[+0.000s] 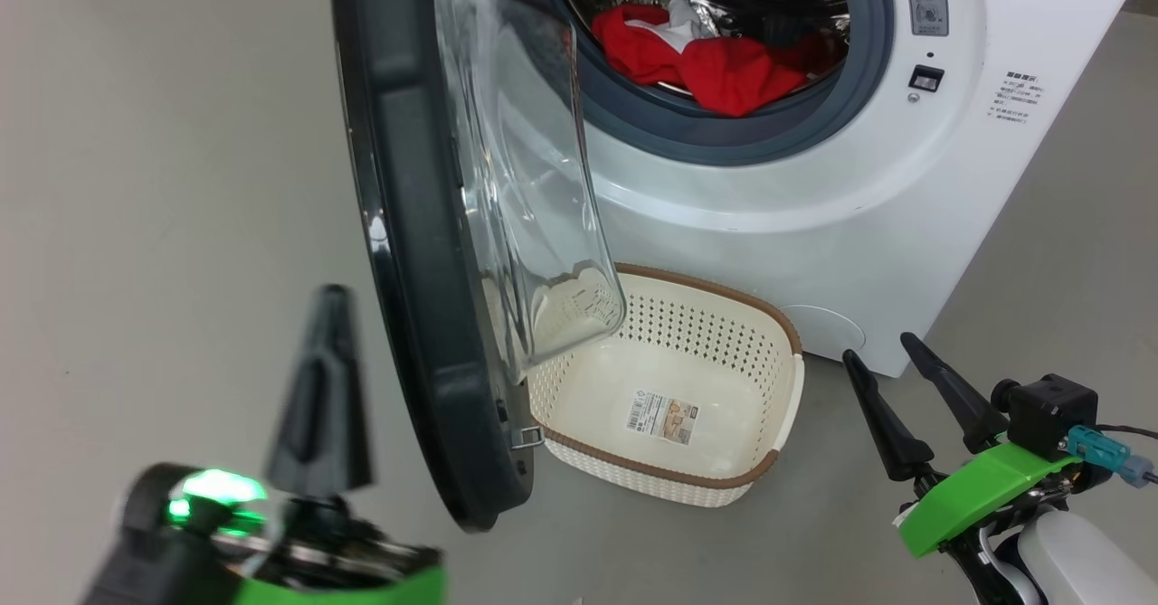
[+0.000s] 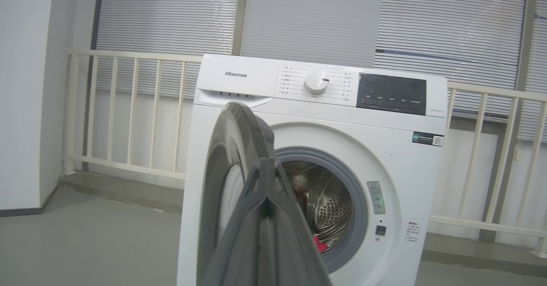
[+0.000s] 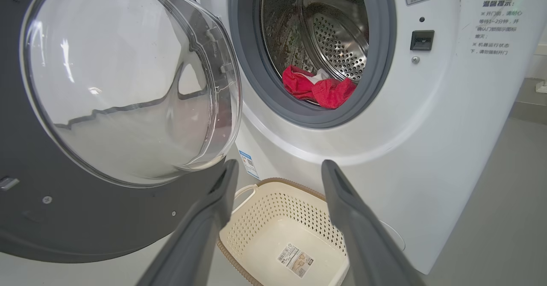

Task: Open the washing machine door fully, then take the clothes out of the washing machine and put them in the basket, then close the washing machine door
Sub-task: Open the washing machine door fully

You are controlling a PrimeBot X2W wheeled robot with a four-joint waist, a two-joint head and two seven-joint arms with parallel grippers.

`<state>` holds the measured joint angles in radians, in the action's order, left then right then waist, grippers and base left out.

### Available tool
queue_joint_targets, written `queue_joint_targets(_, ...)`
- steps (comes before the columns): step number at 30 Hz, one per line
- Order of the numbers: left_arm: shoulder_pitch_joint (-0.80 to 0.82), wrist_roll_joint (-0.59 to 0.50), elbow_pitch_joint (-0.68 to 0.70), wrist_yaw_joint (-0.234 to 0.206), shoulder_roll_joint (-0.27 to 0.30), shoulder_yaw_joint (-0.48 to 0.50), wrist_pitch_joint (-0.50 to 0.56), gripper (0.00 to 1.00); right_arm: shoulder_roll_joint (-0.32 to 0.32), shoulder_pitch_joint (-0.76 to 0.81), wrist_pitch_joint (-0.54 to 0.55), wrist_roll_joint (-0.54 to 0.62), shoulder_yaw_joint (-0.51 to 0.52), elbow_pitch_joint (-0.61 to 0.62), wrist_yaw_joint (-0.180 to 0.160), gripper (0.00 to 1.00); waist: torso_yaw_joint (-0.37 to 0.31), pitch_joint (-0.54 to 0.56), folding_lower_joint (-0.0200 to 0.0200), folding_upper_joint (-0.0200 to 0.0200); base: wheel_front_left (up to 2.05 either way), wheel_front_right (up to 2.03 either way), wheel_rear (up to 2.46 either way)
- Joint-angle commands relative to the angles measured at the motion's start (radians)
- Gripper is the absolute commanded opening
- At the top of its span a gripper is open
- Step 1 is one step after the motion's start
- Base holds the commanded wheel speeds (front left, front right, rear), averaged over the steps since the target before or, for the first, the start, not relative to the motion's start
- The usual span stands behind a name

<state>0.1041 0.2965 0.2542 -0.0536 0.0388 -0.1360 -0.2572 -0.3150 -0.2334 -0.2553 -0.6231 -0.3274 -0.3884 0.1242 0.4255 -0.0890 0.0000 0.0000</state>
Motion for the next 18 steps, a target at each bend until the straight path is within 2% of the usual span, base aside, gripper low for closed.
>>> queue_joint_targets(1,0.024,-0.006,0.055,0.002,0.011,-0.015,-0.005,0.00,-0.017,0.001,-0.006,0.012,-0.006,0.020,0.007,1.00,-0.002,-0.002,0.0000,0.0000,0.00,0.00,0.00)
queue_joint_targets(5,0.003,0.012,0.069,0.008,0.011,-0.172,-0.005,0.00,-0.019,0.000,-0.006,0.041,-0.004,0.021,0.007,1.00,-0.006,-0.006,0.0000,0.0000,0.00,0.00,0.00)
queue_joint_targets(9,-0.017,0.060,-0.034,0.009,0.011,-0.277,-0.005,0.00,-0.016,-0.001,-0.006,0.059,-0.006,0.022,0.007,1.00,-0.012,-0.010,0.0000,0.0000,0.00,0.00,0.00)
queue_joint_targets(18,0.038,0.155,-0.273,-0.005,0.011,-0.292,-0.005,0.00,-0.016,-0.005,-0.006,0.076,-0.006,0.022,0.007,1.00,-0.021,-0.018,0.0000,0.0000,0.00,0.00,0.00)
